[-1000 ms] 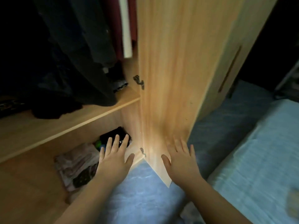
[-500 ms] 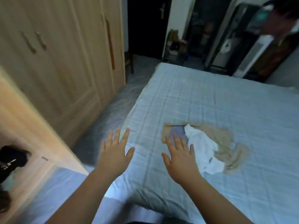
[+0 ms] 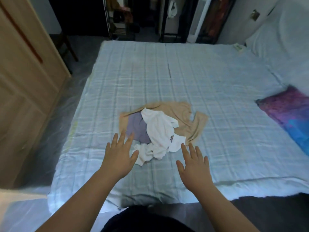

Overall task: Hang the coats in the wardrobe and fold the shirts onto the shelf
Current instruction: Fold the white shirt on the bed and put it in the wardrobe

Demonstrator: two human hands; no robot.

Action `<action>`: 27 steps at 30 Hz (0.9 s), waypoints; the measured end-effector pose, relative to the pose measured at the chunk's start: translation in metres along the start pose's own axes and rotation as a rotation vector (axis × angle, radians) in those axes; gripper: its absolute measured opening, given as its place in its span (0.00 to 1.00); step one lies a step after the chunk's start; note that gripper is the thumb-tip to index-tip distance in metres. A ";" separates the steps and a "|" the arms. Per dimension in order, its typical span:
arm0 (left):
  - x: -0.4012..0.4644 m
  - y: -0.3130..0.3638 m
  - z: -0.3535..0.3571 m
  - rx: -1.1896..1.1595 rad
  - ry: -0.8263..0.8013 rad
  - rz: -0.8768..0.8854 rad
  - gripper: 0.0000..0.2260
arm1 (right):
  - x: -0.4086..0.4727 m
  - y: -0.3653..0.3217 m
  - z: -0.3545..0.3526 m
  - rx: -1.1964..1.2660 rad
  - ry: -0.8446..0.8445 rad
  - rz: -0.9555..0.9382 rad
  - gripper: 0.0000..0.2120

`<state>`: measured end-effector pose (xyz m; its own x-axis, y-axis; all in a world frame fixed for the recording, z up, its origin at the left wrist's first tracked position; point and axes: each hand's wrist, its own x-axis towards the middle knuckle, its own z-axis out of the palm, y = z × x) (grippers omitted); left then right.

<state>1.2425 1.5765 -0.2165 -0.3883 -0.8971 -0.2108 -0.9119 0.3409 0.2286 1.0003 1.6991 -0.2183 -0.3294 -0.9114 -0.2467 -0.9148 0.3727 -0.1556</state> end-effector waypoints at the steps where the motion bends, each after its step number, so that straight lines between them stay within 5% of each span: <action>1: 0.010 0.001 0.005 -0.007 -0.011 -0.003 0.31 | 0.005 0.006 0.002 -0.009 -0.023 0.012 0.31; 11: 0.141 0.018 0.089 -0.190 -0.126 0.064 0.32 | 0.122 0.043 0.052 0.004 -0.192 0.115 0.31; 19: 0.289 0.003 0.141 -0.306 -0.208 -0.003 0.29 | 0.279 0.026 0.103 0.243 -0.256 0.067 0.33; 23: 0.345 0.002 0.172 -0.454 -0.340 -0.084 0.26 | 0.350 0.028 0.138 0.511 -0.297 0.272 0.37; 27: 0.372 0.003 0.194 -0.472 -0.398 -0.085 0.25 | 0.378 0.023 0.165 0.521 -0.347 0.378 0.42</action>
<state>1.0698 1.2983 -0.4782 -0.4195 -0.7111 -0.5643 -0.8199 0.0301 0.5717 0.8934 1.3923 -0.4733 -0.4284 -0.6287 -0.6490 -0.4946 0.7643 -0.4138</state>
